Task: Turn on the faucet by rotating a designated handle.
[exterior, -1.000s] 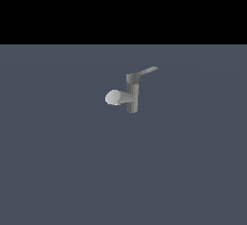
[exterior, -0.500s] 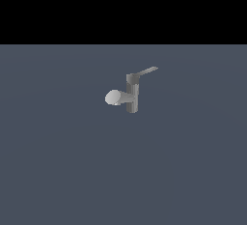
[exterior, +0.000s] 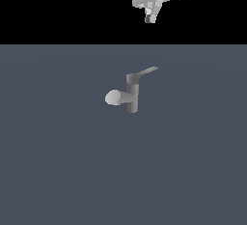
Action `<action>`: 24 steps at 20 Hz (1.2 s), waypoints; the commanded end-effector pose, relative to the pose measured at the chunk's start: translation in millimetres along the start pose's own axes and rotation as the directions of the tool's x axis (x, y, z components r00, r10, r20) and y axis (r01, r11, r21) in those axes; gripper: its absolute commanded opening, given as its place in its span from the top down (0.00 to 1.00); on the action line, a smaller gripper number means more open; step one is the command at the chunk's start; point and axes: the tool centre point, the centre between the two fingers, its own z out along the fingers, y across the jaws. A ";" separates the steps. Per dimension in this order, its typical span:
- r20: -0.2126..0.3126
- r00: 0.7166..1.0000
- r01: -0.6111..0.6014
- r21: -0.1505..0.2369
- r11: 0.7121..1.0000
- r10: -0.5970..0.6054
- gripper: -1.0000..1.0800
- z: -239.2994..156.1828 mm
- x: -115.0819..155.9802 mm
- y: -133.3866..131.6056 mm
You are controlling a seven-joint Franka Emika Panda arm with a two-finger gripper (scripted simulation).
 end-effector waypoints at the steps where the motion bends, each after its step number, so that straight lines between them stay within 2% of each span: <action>1: -0.008 0.997 -0.079 -0.002 0.997 0.079 1.00 16.3 13.4 -11.0; 7: -0.035 0.965 -0.260 -0.005 0.966 0.259 1.00 58.1 44.8 -33.4; 14: -0.076 0.894 -0.443 0.003 0.897 0.442 1.00 108.7 77.9 -52.8; 19: -0.100 0.845 -0.527 0.013 0.850 0.526 1.00 136.2 94.1 -60.5; 24: -0.116 0.810 -0.577 0.022 0.817 0.575 1.00 153.9 103.9 -64.5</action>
